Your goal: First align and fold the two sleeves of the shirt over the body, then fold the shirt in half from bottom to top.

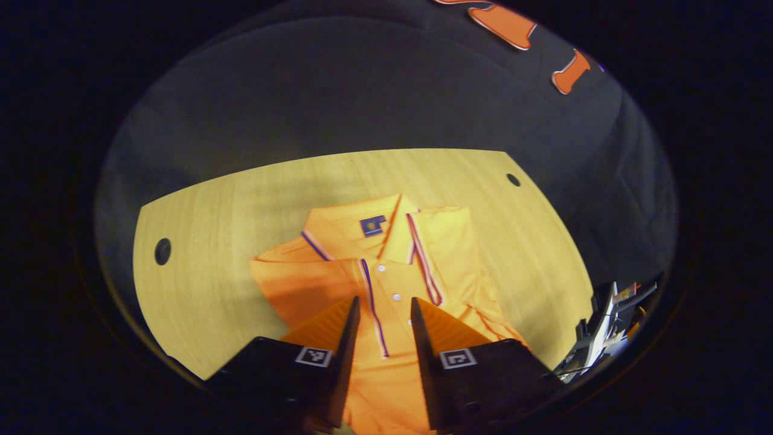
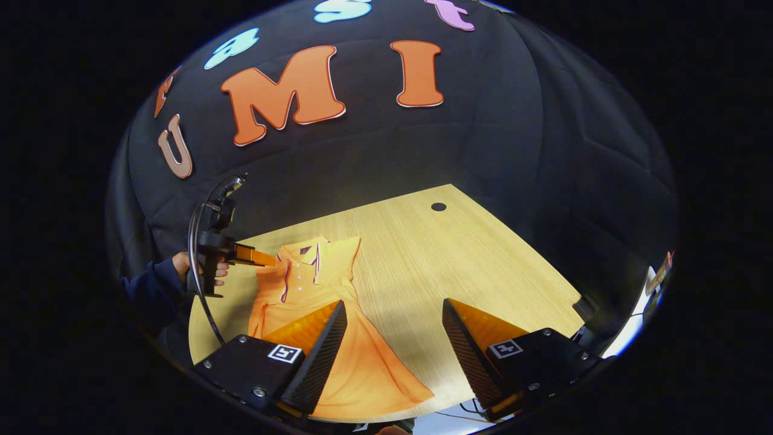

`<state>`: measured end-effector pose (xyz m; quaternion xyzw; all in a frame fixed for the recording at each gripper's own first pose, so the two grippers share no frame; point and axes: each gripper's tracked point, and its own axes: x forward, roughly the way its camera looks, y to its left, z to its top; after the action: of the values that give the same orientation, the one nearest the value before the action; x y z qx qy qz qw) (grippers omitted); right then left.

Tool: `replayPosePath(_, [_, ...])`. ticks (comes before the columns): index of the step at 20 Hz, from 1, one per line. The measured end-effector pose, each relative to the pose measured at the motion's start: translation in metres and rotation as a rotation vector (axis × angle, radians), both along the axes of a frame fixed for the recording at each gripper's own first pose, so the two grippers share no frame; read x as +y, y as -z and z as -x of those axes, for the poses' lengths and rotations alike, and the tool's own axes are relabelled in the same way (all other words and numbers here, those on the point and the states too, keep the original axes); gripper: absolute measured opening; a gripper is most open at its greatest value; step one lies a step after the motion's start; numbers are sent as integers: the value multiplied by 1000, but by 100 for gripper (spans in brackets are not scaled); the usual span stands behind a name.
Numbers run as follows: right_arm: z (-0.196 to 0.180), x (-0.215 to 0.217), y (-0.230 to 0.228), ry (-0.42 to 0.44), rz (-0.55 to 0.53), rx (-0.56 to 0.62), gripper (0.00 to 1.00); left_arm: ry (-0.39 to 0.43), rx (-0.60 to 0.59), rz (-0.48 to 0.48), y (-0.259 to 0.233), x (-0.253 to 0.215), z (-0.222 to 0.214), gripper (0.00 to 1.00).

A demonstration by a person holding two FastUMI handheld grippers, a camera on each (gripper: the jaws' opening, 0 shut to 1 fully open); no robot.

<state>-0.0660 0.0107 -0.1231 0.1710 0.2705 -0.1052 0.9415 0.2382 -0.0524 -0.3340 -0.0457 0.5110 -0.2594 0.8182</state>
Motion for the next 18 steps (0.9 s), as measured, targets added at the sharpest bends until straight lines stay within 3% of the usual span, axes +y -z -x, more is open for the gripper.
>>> replayPosePath(1, [3, -1, 2, 12, 1, 2, 96, 6, -27, -18, 0, 1, 4, 65])
replayPosePath(3, [6, 1, -1, 26, 6, -12, 96, 14, -93, -39, -6, 8, 8, 81])
replayPosePath(6, [5, 3, -5, 19, 46, -52, 97, -33, -215, -20, -35, 22, 20, 93])
replayPosePath(8, [0, 5, -17, -5, 82, -116, 97, -124, -353, 34, -66, 32, 22, 92])
replayPosePath(9, [-5, 6, -23, -27, 98, -159, 97, -164, -404, 54, -84, 40, 30, 87])
replayPosePath(10, [-8, 8, -29, -51, 111, -195, 98, -203, -467, 63, -102, 50, 35, 92])
replayPosePath(15, [-13, 12, -51, -155, 136, -323, 99, -358, -684, 41, -196, 88, 97, 92])
replayPosePath(18, [-10, 23, -61, -230, 114, -404, 98, -399, -802, 10, -239, 96, 138, 92])
